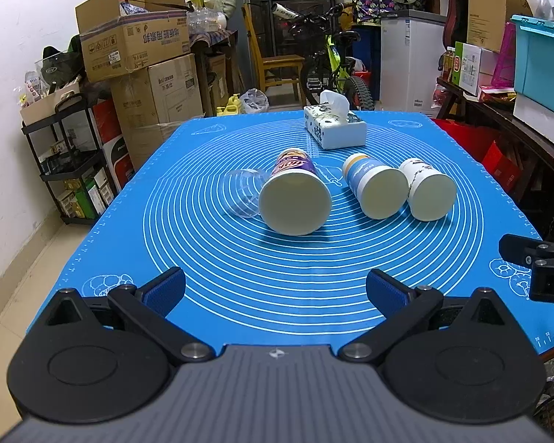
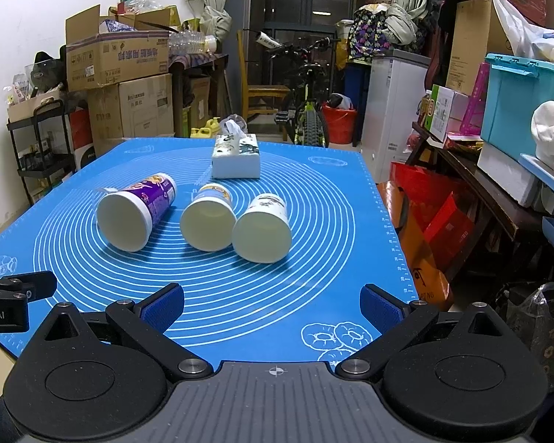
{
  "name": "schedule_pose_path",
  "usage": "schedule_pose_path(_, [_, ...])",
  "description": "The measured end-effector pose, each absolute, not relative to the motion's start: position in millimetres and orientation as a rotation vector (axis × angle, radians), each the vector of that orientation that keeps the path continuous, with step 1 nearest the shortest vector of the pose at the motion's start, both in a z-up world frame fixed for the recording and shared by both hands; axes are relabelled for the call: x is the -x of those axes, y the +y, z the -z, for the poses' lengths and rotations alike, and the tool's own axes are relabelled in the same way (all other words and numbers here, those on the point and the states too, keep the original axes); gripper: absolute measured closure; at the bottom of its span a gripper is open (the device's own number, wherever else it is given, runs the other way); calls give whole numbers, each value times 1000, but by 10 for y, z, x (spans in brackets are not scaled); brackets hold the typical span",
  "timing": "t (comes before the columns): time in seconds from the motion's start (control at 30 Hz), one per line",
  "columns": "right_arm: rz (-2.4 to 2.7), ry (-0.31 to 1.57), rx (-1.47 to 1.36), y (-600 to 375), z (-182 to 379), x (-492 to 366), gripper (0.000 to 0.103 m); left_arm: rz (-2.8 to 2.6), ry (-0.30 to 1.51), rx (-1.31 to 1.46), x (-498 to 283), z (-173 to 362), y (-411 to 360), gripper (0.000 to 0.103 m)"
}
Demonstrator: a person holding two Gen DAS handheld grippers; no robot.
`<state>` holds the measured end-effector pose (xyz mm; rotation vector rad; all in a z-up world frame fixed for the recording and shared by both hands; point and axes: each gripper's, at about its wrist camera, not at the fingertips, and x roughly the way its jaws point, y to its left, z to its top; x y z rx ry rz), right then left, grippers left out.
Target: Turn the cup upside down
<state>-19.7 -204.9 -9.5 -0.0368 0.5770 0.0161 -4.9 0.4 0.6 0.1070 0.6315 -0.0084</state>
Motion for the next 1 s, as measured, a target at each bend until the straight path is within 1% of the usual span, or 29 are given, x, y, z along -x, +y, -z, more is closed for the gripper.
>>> schedule_pose_path(1.0, [-29,584,40,-1964,147,154,3,6,642,-108,-13,3,79,0])
